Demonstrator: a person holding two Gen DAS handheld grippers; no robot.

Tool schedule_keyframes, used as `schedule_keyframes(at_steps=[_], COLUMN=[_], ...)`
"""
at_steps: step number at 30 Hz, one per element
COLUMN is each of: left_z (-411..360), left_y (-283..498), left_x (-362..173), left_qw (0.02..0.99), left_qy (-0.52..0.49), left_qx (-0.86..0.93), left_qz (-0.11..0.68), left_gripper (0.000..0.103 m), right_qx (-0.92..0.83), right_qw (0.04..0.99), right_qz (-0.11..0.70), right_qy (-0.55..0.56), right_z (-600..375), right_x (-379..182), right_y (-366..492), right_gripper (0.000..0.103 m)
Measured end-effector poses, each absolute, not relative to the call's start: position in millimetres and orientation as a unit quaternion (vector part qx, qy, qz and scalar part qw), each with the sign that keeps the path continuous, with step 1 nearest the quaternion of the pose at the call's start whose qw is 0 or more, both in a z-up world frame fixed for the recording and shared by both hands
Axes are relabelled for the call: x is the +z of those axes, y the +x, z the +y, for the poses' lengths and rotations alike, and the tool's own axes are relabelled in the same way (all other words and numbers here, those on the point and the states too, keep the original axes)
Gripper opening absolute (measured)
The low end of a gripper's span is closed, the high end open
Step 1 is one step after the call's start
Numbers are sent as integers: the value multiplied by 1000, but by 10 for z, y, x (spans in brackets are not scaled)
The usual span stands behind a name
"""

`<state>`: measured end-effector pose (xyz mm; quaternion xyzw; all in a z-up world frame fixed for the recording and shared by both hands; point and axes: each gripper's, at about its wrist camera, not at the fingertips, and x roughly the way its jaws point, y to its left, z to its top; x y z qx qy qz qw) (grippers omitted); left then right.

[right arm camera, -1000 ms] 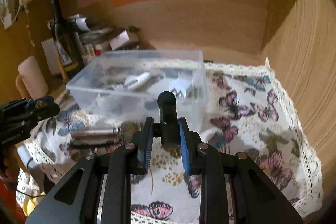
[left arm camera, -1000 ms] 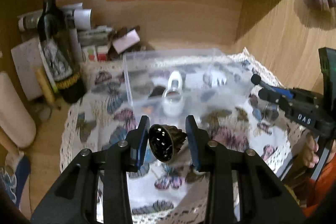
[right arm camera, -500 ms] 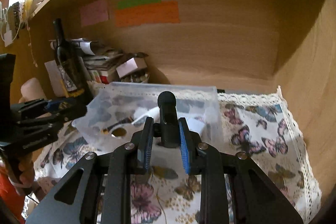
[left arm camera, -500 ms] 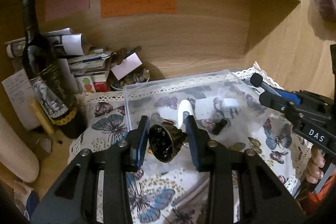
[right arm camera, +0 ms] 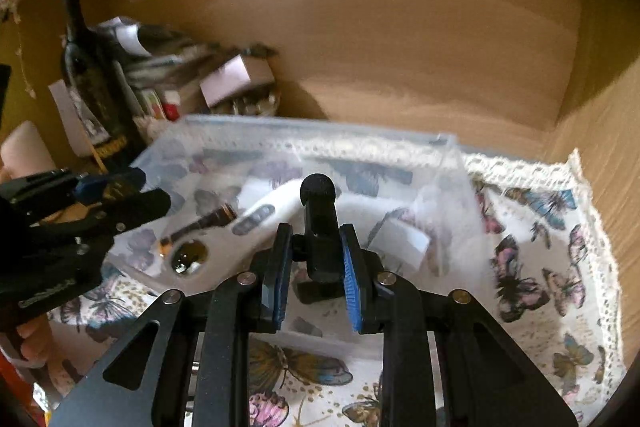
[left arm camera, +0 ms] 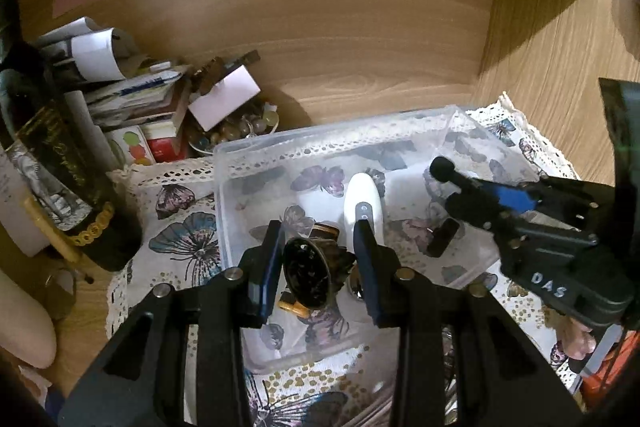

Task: Organize rigid objects
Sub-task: 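Lower both held items into the clear box and open both tools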

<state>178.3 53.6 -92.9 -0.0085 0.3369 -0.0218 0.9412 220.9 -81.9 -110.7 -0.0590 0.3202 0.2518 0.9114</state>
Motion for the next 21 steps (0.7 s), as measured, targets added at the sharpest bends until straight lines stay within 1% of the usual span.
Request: schedule_keyframes(at_steps=[6,10,11,12,15,17,18,19,21], left_z=[555,570,570,574,585,600,608,617,617], left_y=[1819,1779,1745,1712,1589,1511,1450,1405,1304], left_x=[-959,-924,-897,-870,-784,-754,-741,-737,-753], left_qw=[939,940,942,943,947,948,948,948,948], left_qy=[-12,-17,-17,-18,-21,-21,-21,-21,-17], left_qx=[-23,-25,-25,-26,-29,-33,-35,-38,-40], left_qz=[343,339,335,331,320,316,314,314,316], left_gripper=[37,42,43,46,52,60,66,69,69], right_qx=[249,247,249,249,249,251,252,253,253], right_qw=[908,908,908,909,913,916,917,918,921], right_qz=[332,334,332,330,317,307,302,298,288], right_qy=[-56,-51,-51,-52,-58,-59,-61,-62,-68], right_z=[-832,-860,-864,-871,-885,-901,-914,-921,-949], right_x=[-1142,-1132,-1121,-1104,-1033,-983,-956,-940,-910], right_y=[2252,2243,2238,2218,2115,2031,1975,1936,1835], right_gripper=[22,38,39,40,46,51,51,54,58])
